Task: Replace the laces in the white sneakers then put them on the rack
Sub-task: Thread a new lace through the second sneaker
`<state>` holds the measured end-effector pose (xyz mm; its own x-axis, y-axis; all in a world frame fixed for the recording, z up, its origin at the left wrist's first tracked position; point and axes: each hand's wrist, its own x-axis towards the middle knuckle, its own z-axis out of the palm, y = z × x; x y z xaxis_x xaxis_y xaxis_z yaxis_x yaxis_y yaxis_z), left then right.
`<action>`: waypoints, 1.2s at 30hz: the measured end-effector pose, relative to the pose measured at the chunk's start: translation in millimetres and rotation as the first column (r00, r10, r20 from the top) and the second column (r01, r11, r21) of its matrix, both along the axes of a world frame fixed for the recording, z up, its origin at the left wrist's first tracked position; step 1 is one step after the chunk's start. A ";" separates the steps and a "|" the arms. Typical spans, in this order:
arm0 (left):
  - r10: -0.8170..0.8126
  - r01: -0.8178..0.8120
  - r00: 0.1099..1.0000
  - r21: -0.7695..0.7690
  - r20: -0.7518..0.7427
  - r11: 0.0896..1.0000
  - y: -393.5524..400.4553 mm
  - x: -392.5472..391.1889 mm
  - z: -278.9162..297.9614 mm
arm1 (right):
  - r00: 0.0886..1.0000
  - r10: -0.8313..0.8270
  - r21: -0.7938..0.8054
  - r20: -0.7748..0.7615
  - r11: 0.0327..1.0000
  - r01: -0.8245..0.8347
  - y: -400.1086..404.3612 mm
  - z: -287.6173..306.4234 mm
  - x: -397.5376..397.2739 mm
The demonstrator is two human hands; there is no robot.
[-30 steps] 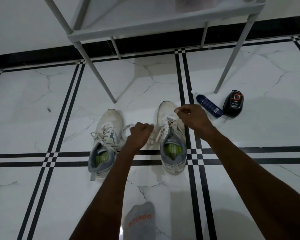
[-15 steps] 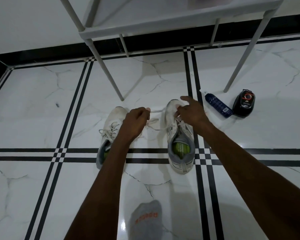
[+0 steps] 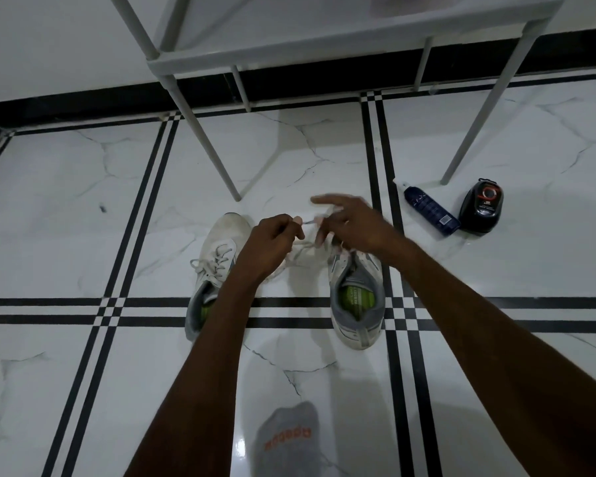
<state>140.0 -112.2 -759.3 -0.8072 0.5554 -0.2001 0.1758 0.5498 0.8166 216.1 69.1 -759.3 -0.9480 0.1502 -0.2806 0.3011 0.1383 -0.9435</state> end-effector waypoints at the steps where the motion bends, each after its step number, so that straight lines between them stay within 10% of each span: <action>1: -0.008 0.008 1.000 0.003 0.002 1.000 2.9 -0.1 1.5 | 0.994 0.106 0.052 0.030 0.993 -0.108 -8.0 3.3 0.5; 7: 0.021 -0.021 0.999 -0.013 0.050 1.000 -4.9 -0.5 -1.2 | 0.829 -0.550 0.139 -0.100 0.817 0.559 19.4 -11.7 2.3; 12: 0.006 -0.006 1.000 -0.007 0.024 1.000 3.0 0.4 2.7 | 0.996 0.091 0.165 0.012 0.982 -0.091 -12.1 -0.7 1.9; 17: 0.000 0.000 1.000 -0.011 0.007 1.000 -1.2 -1.5 7.3 | 0.876 -0.449 0.249 -0.176 0.841 0.480 16.3 -15.8 -1.1; 23: 0.011 -0.024 0.979 -0.064 -0.205 0.998 3.6 -4.1 -5.6 | 0.999 -0.018 0.202 -0.048 0.979 0.028 -11.5 -7.9 2.3; 36: 0.055 -0.045 0.954 0.040 -0.296 0.998 20.9 -1.3 -10.8 | 0.998 -0.030 0.325 -0.056 0.944 0.047 -17.5 -17.1 11.3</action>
<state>138.7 -91.3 -770.0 -0.8545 0.5146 0.0702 0.3858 0.5384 0.7492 227.4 51.6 -776.4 -0.9512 0.2622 -0.1625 0.2659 0.4303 -0.8626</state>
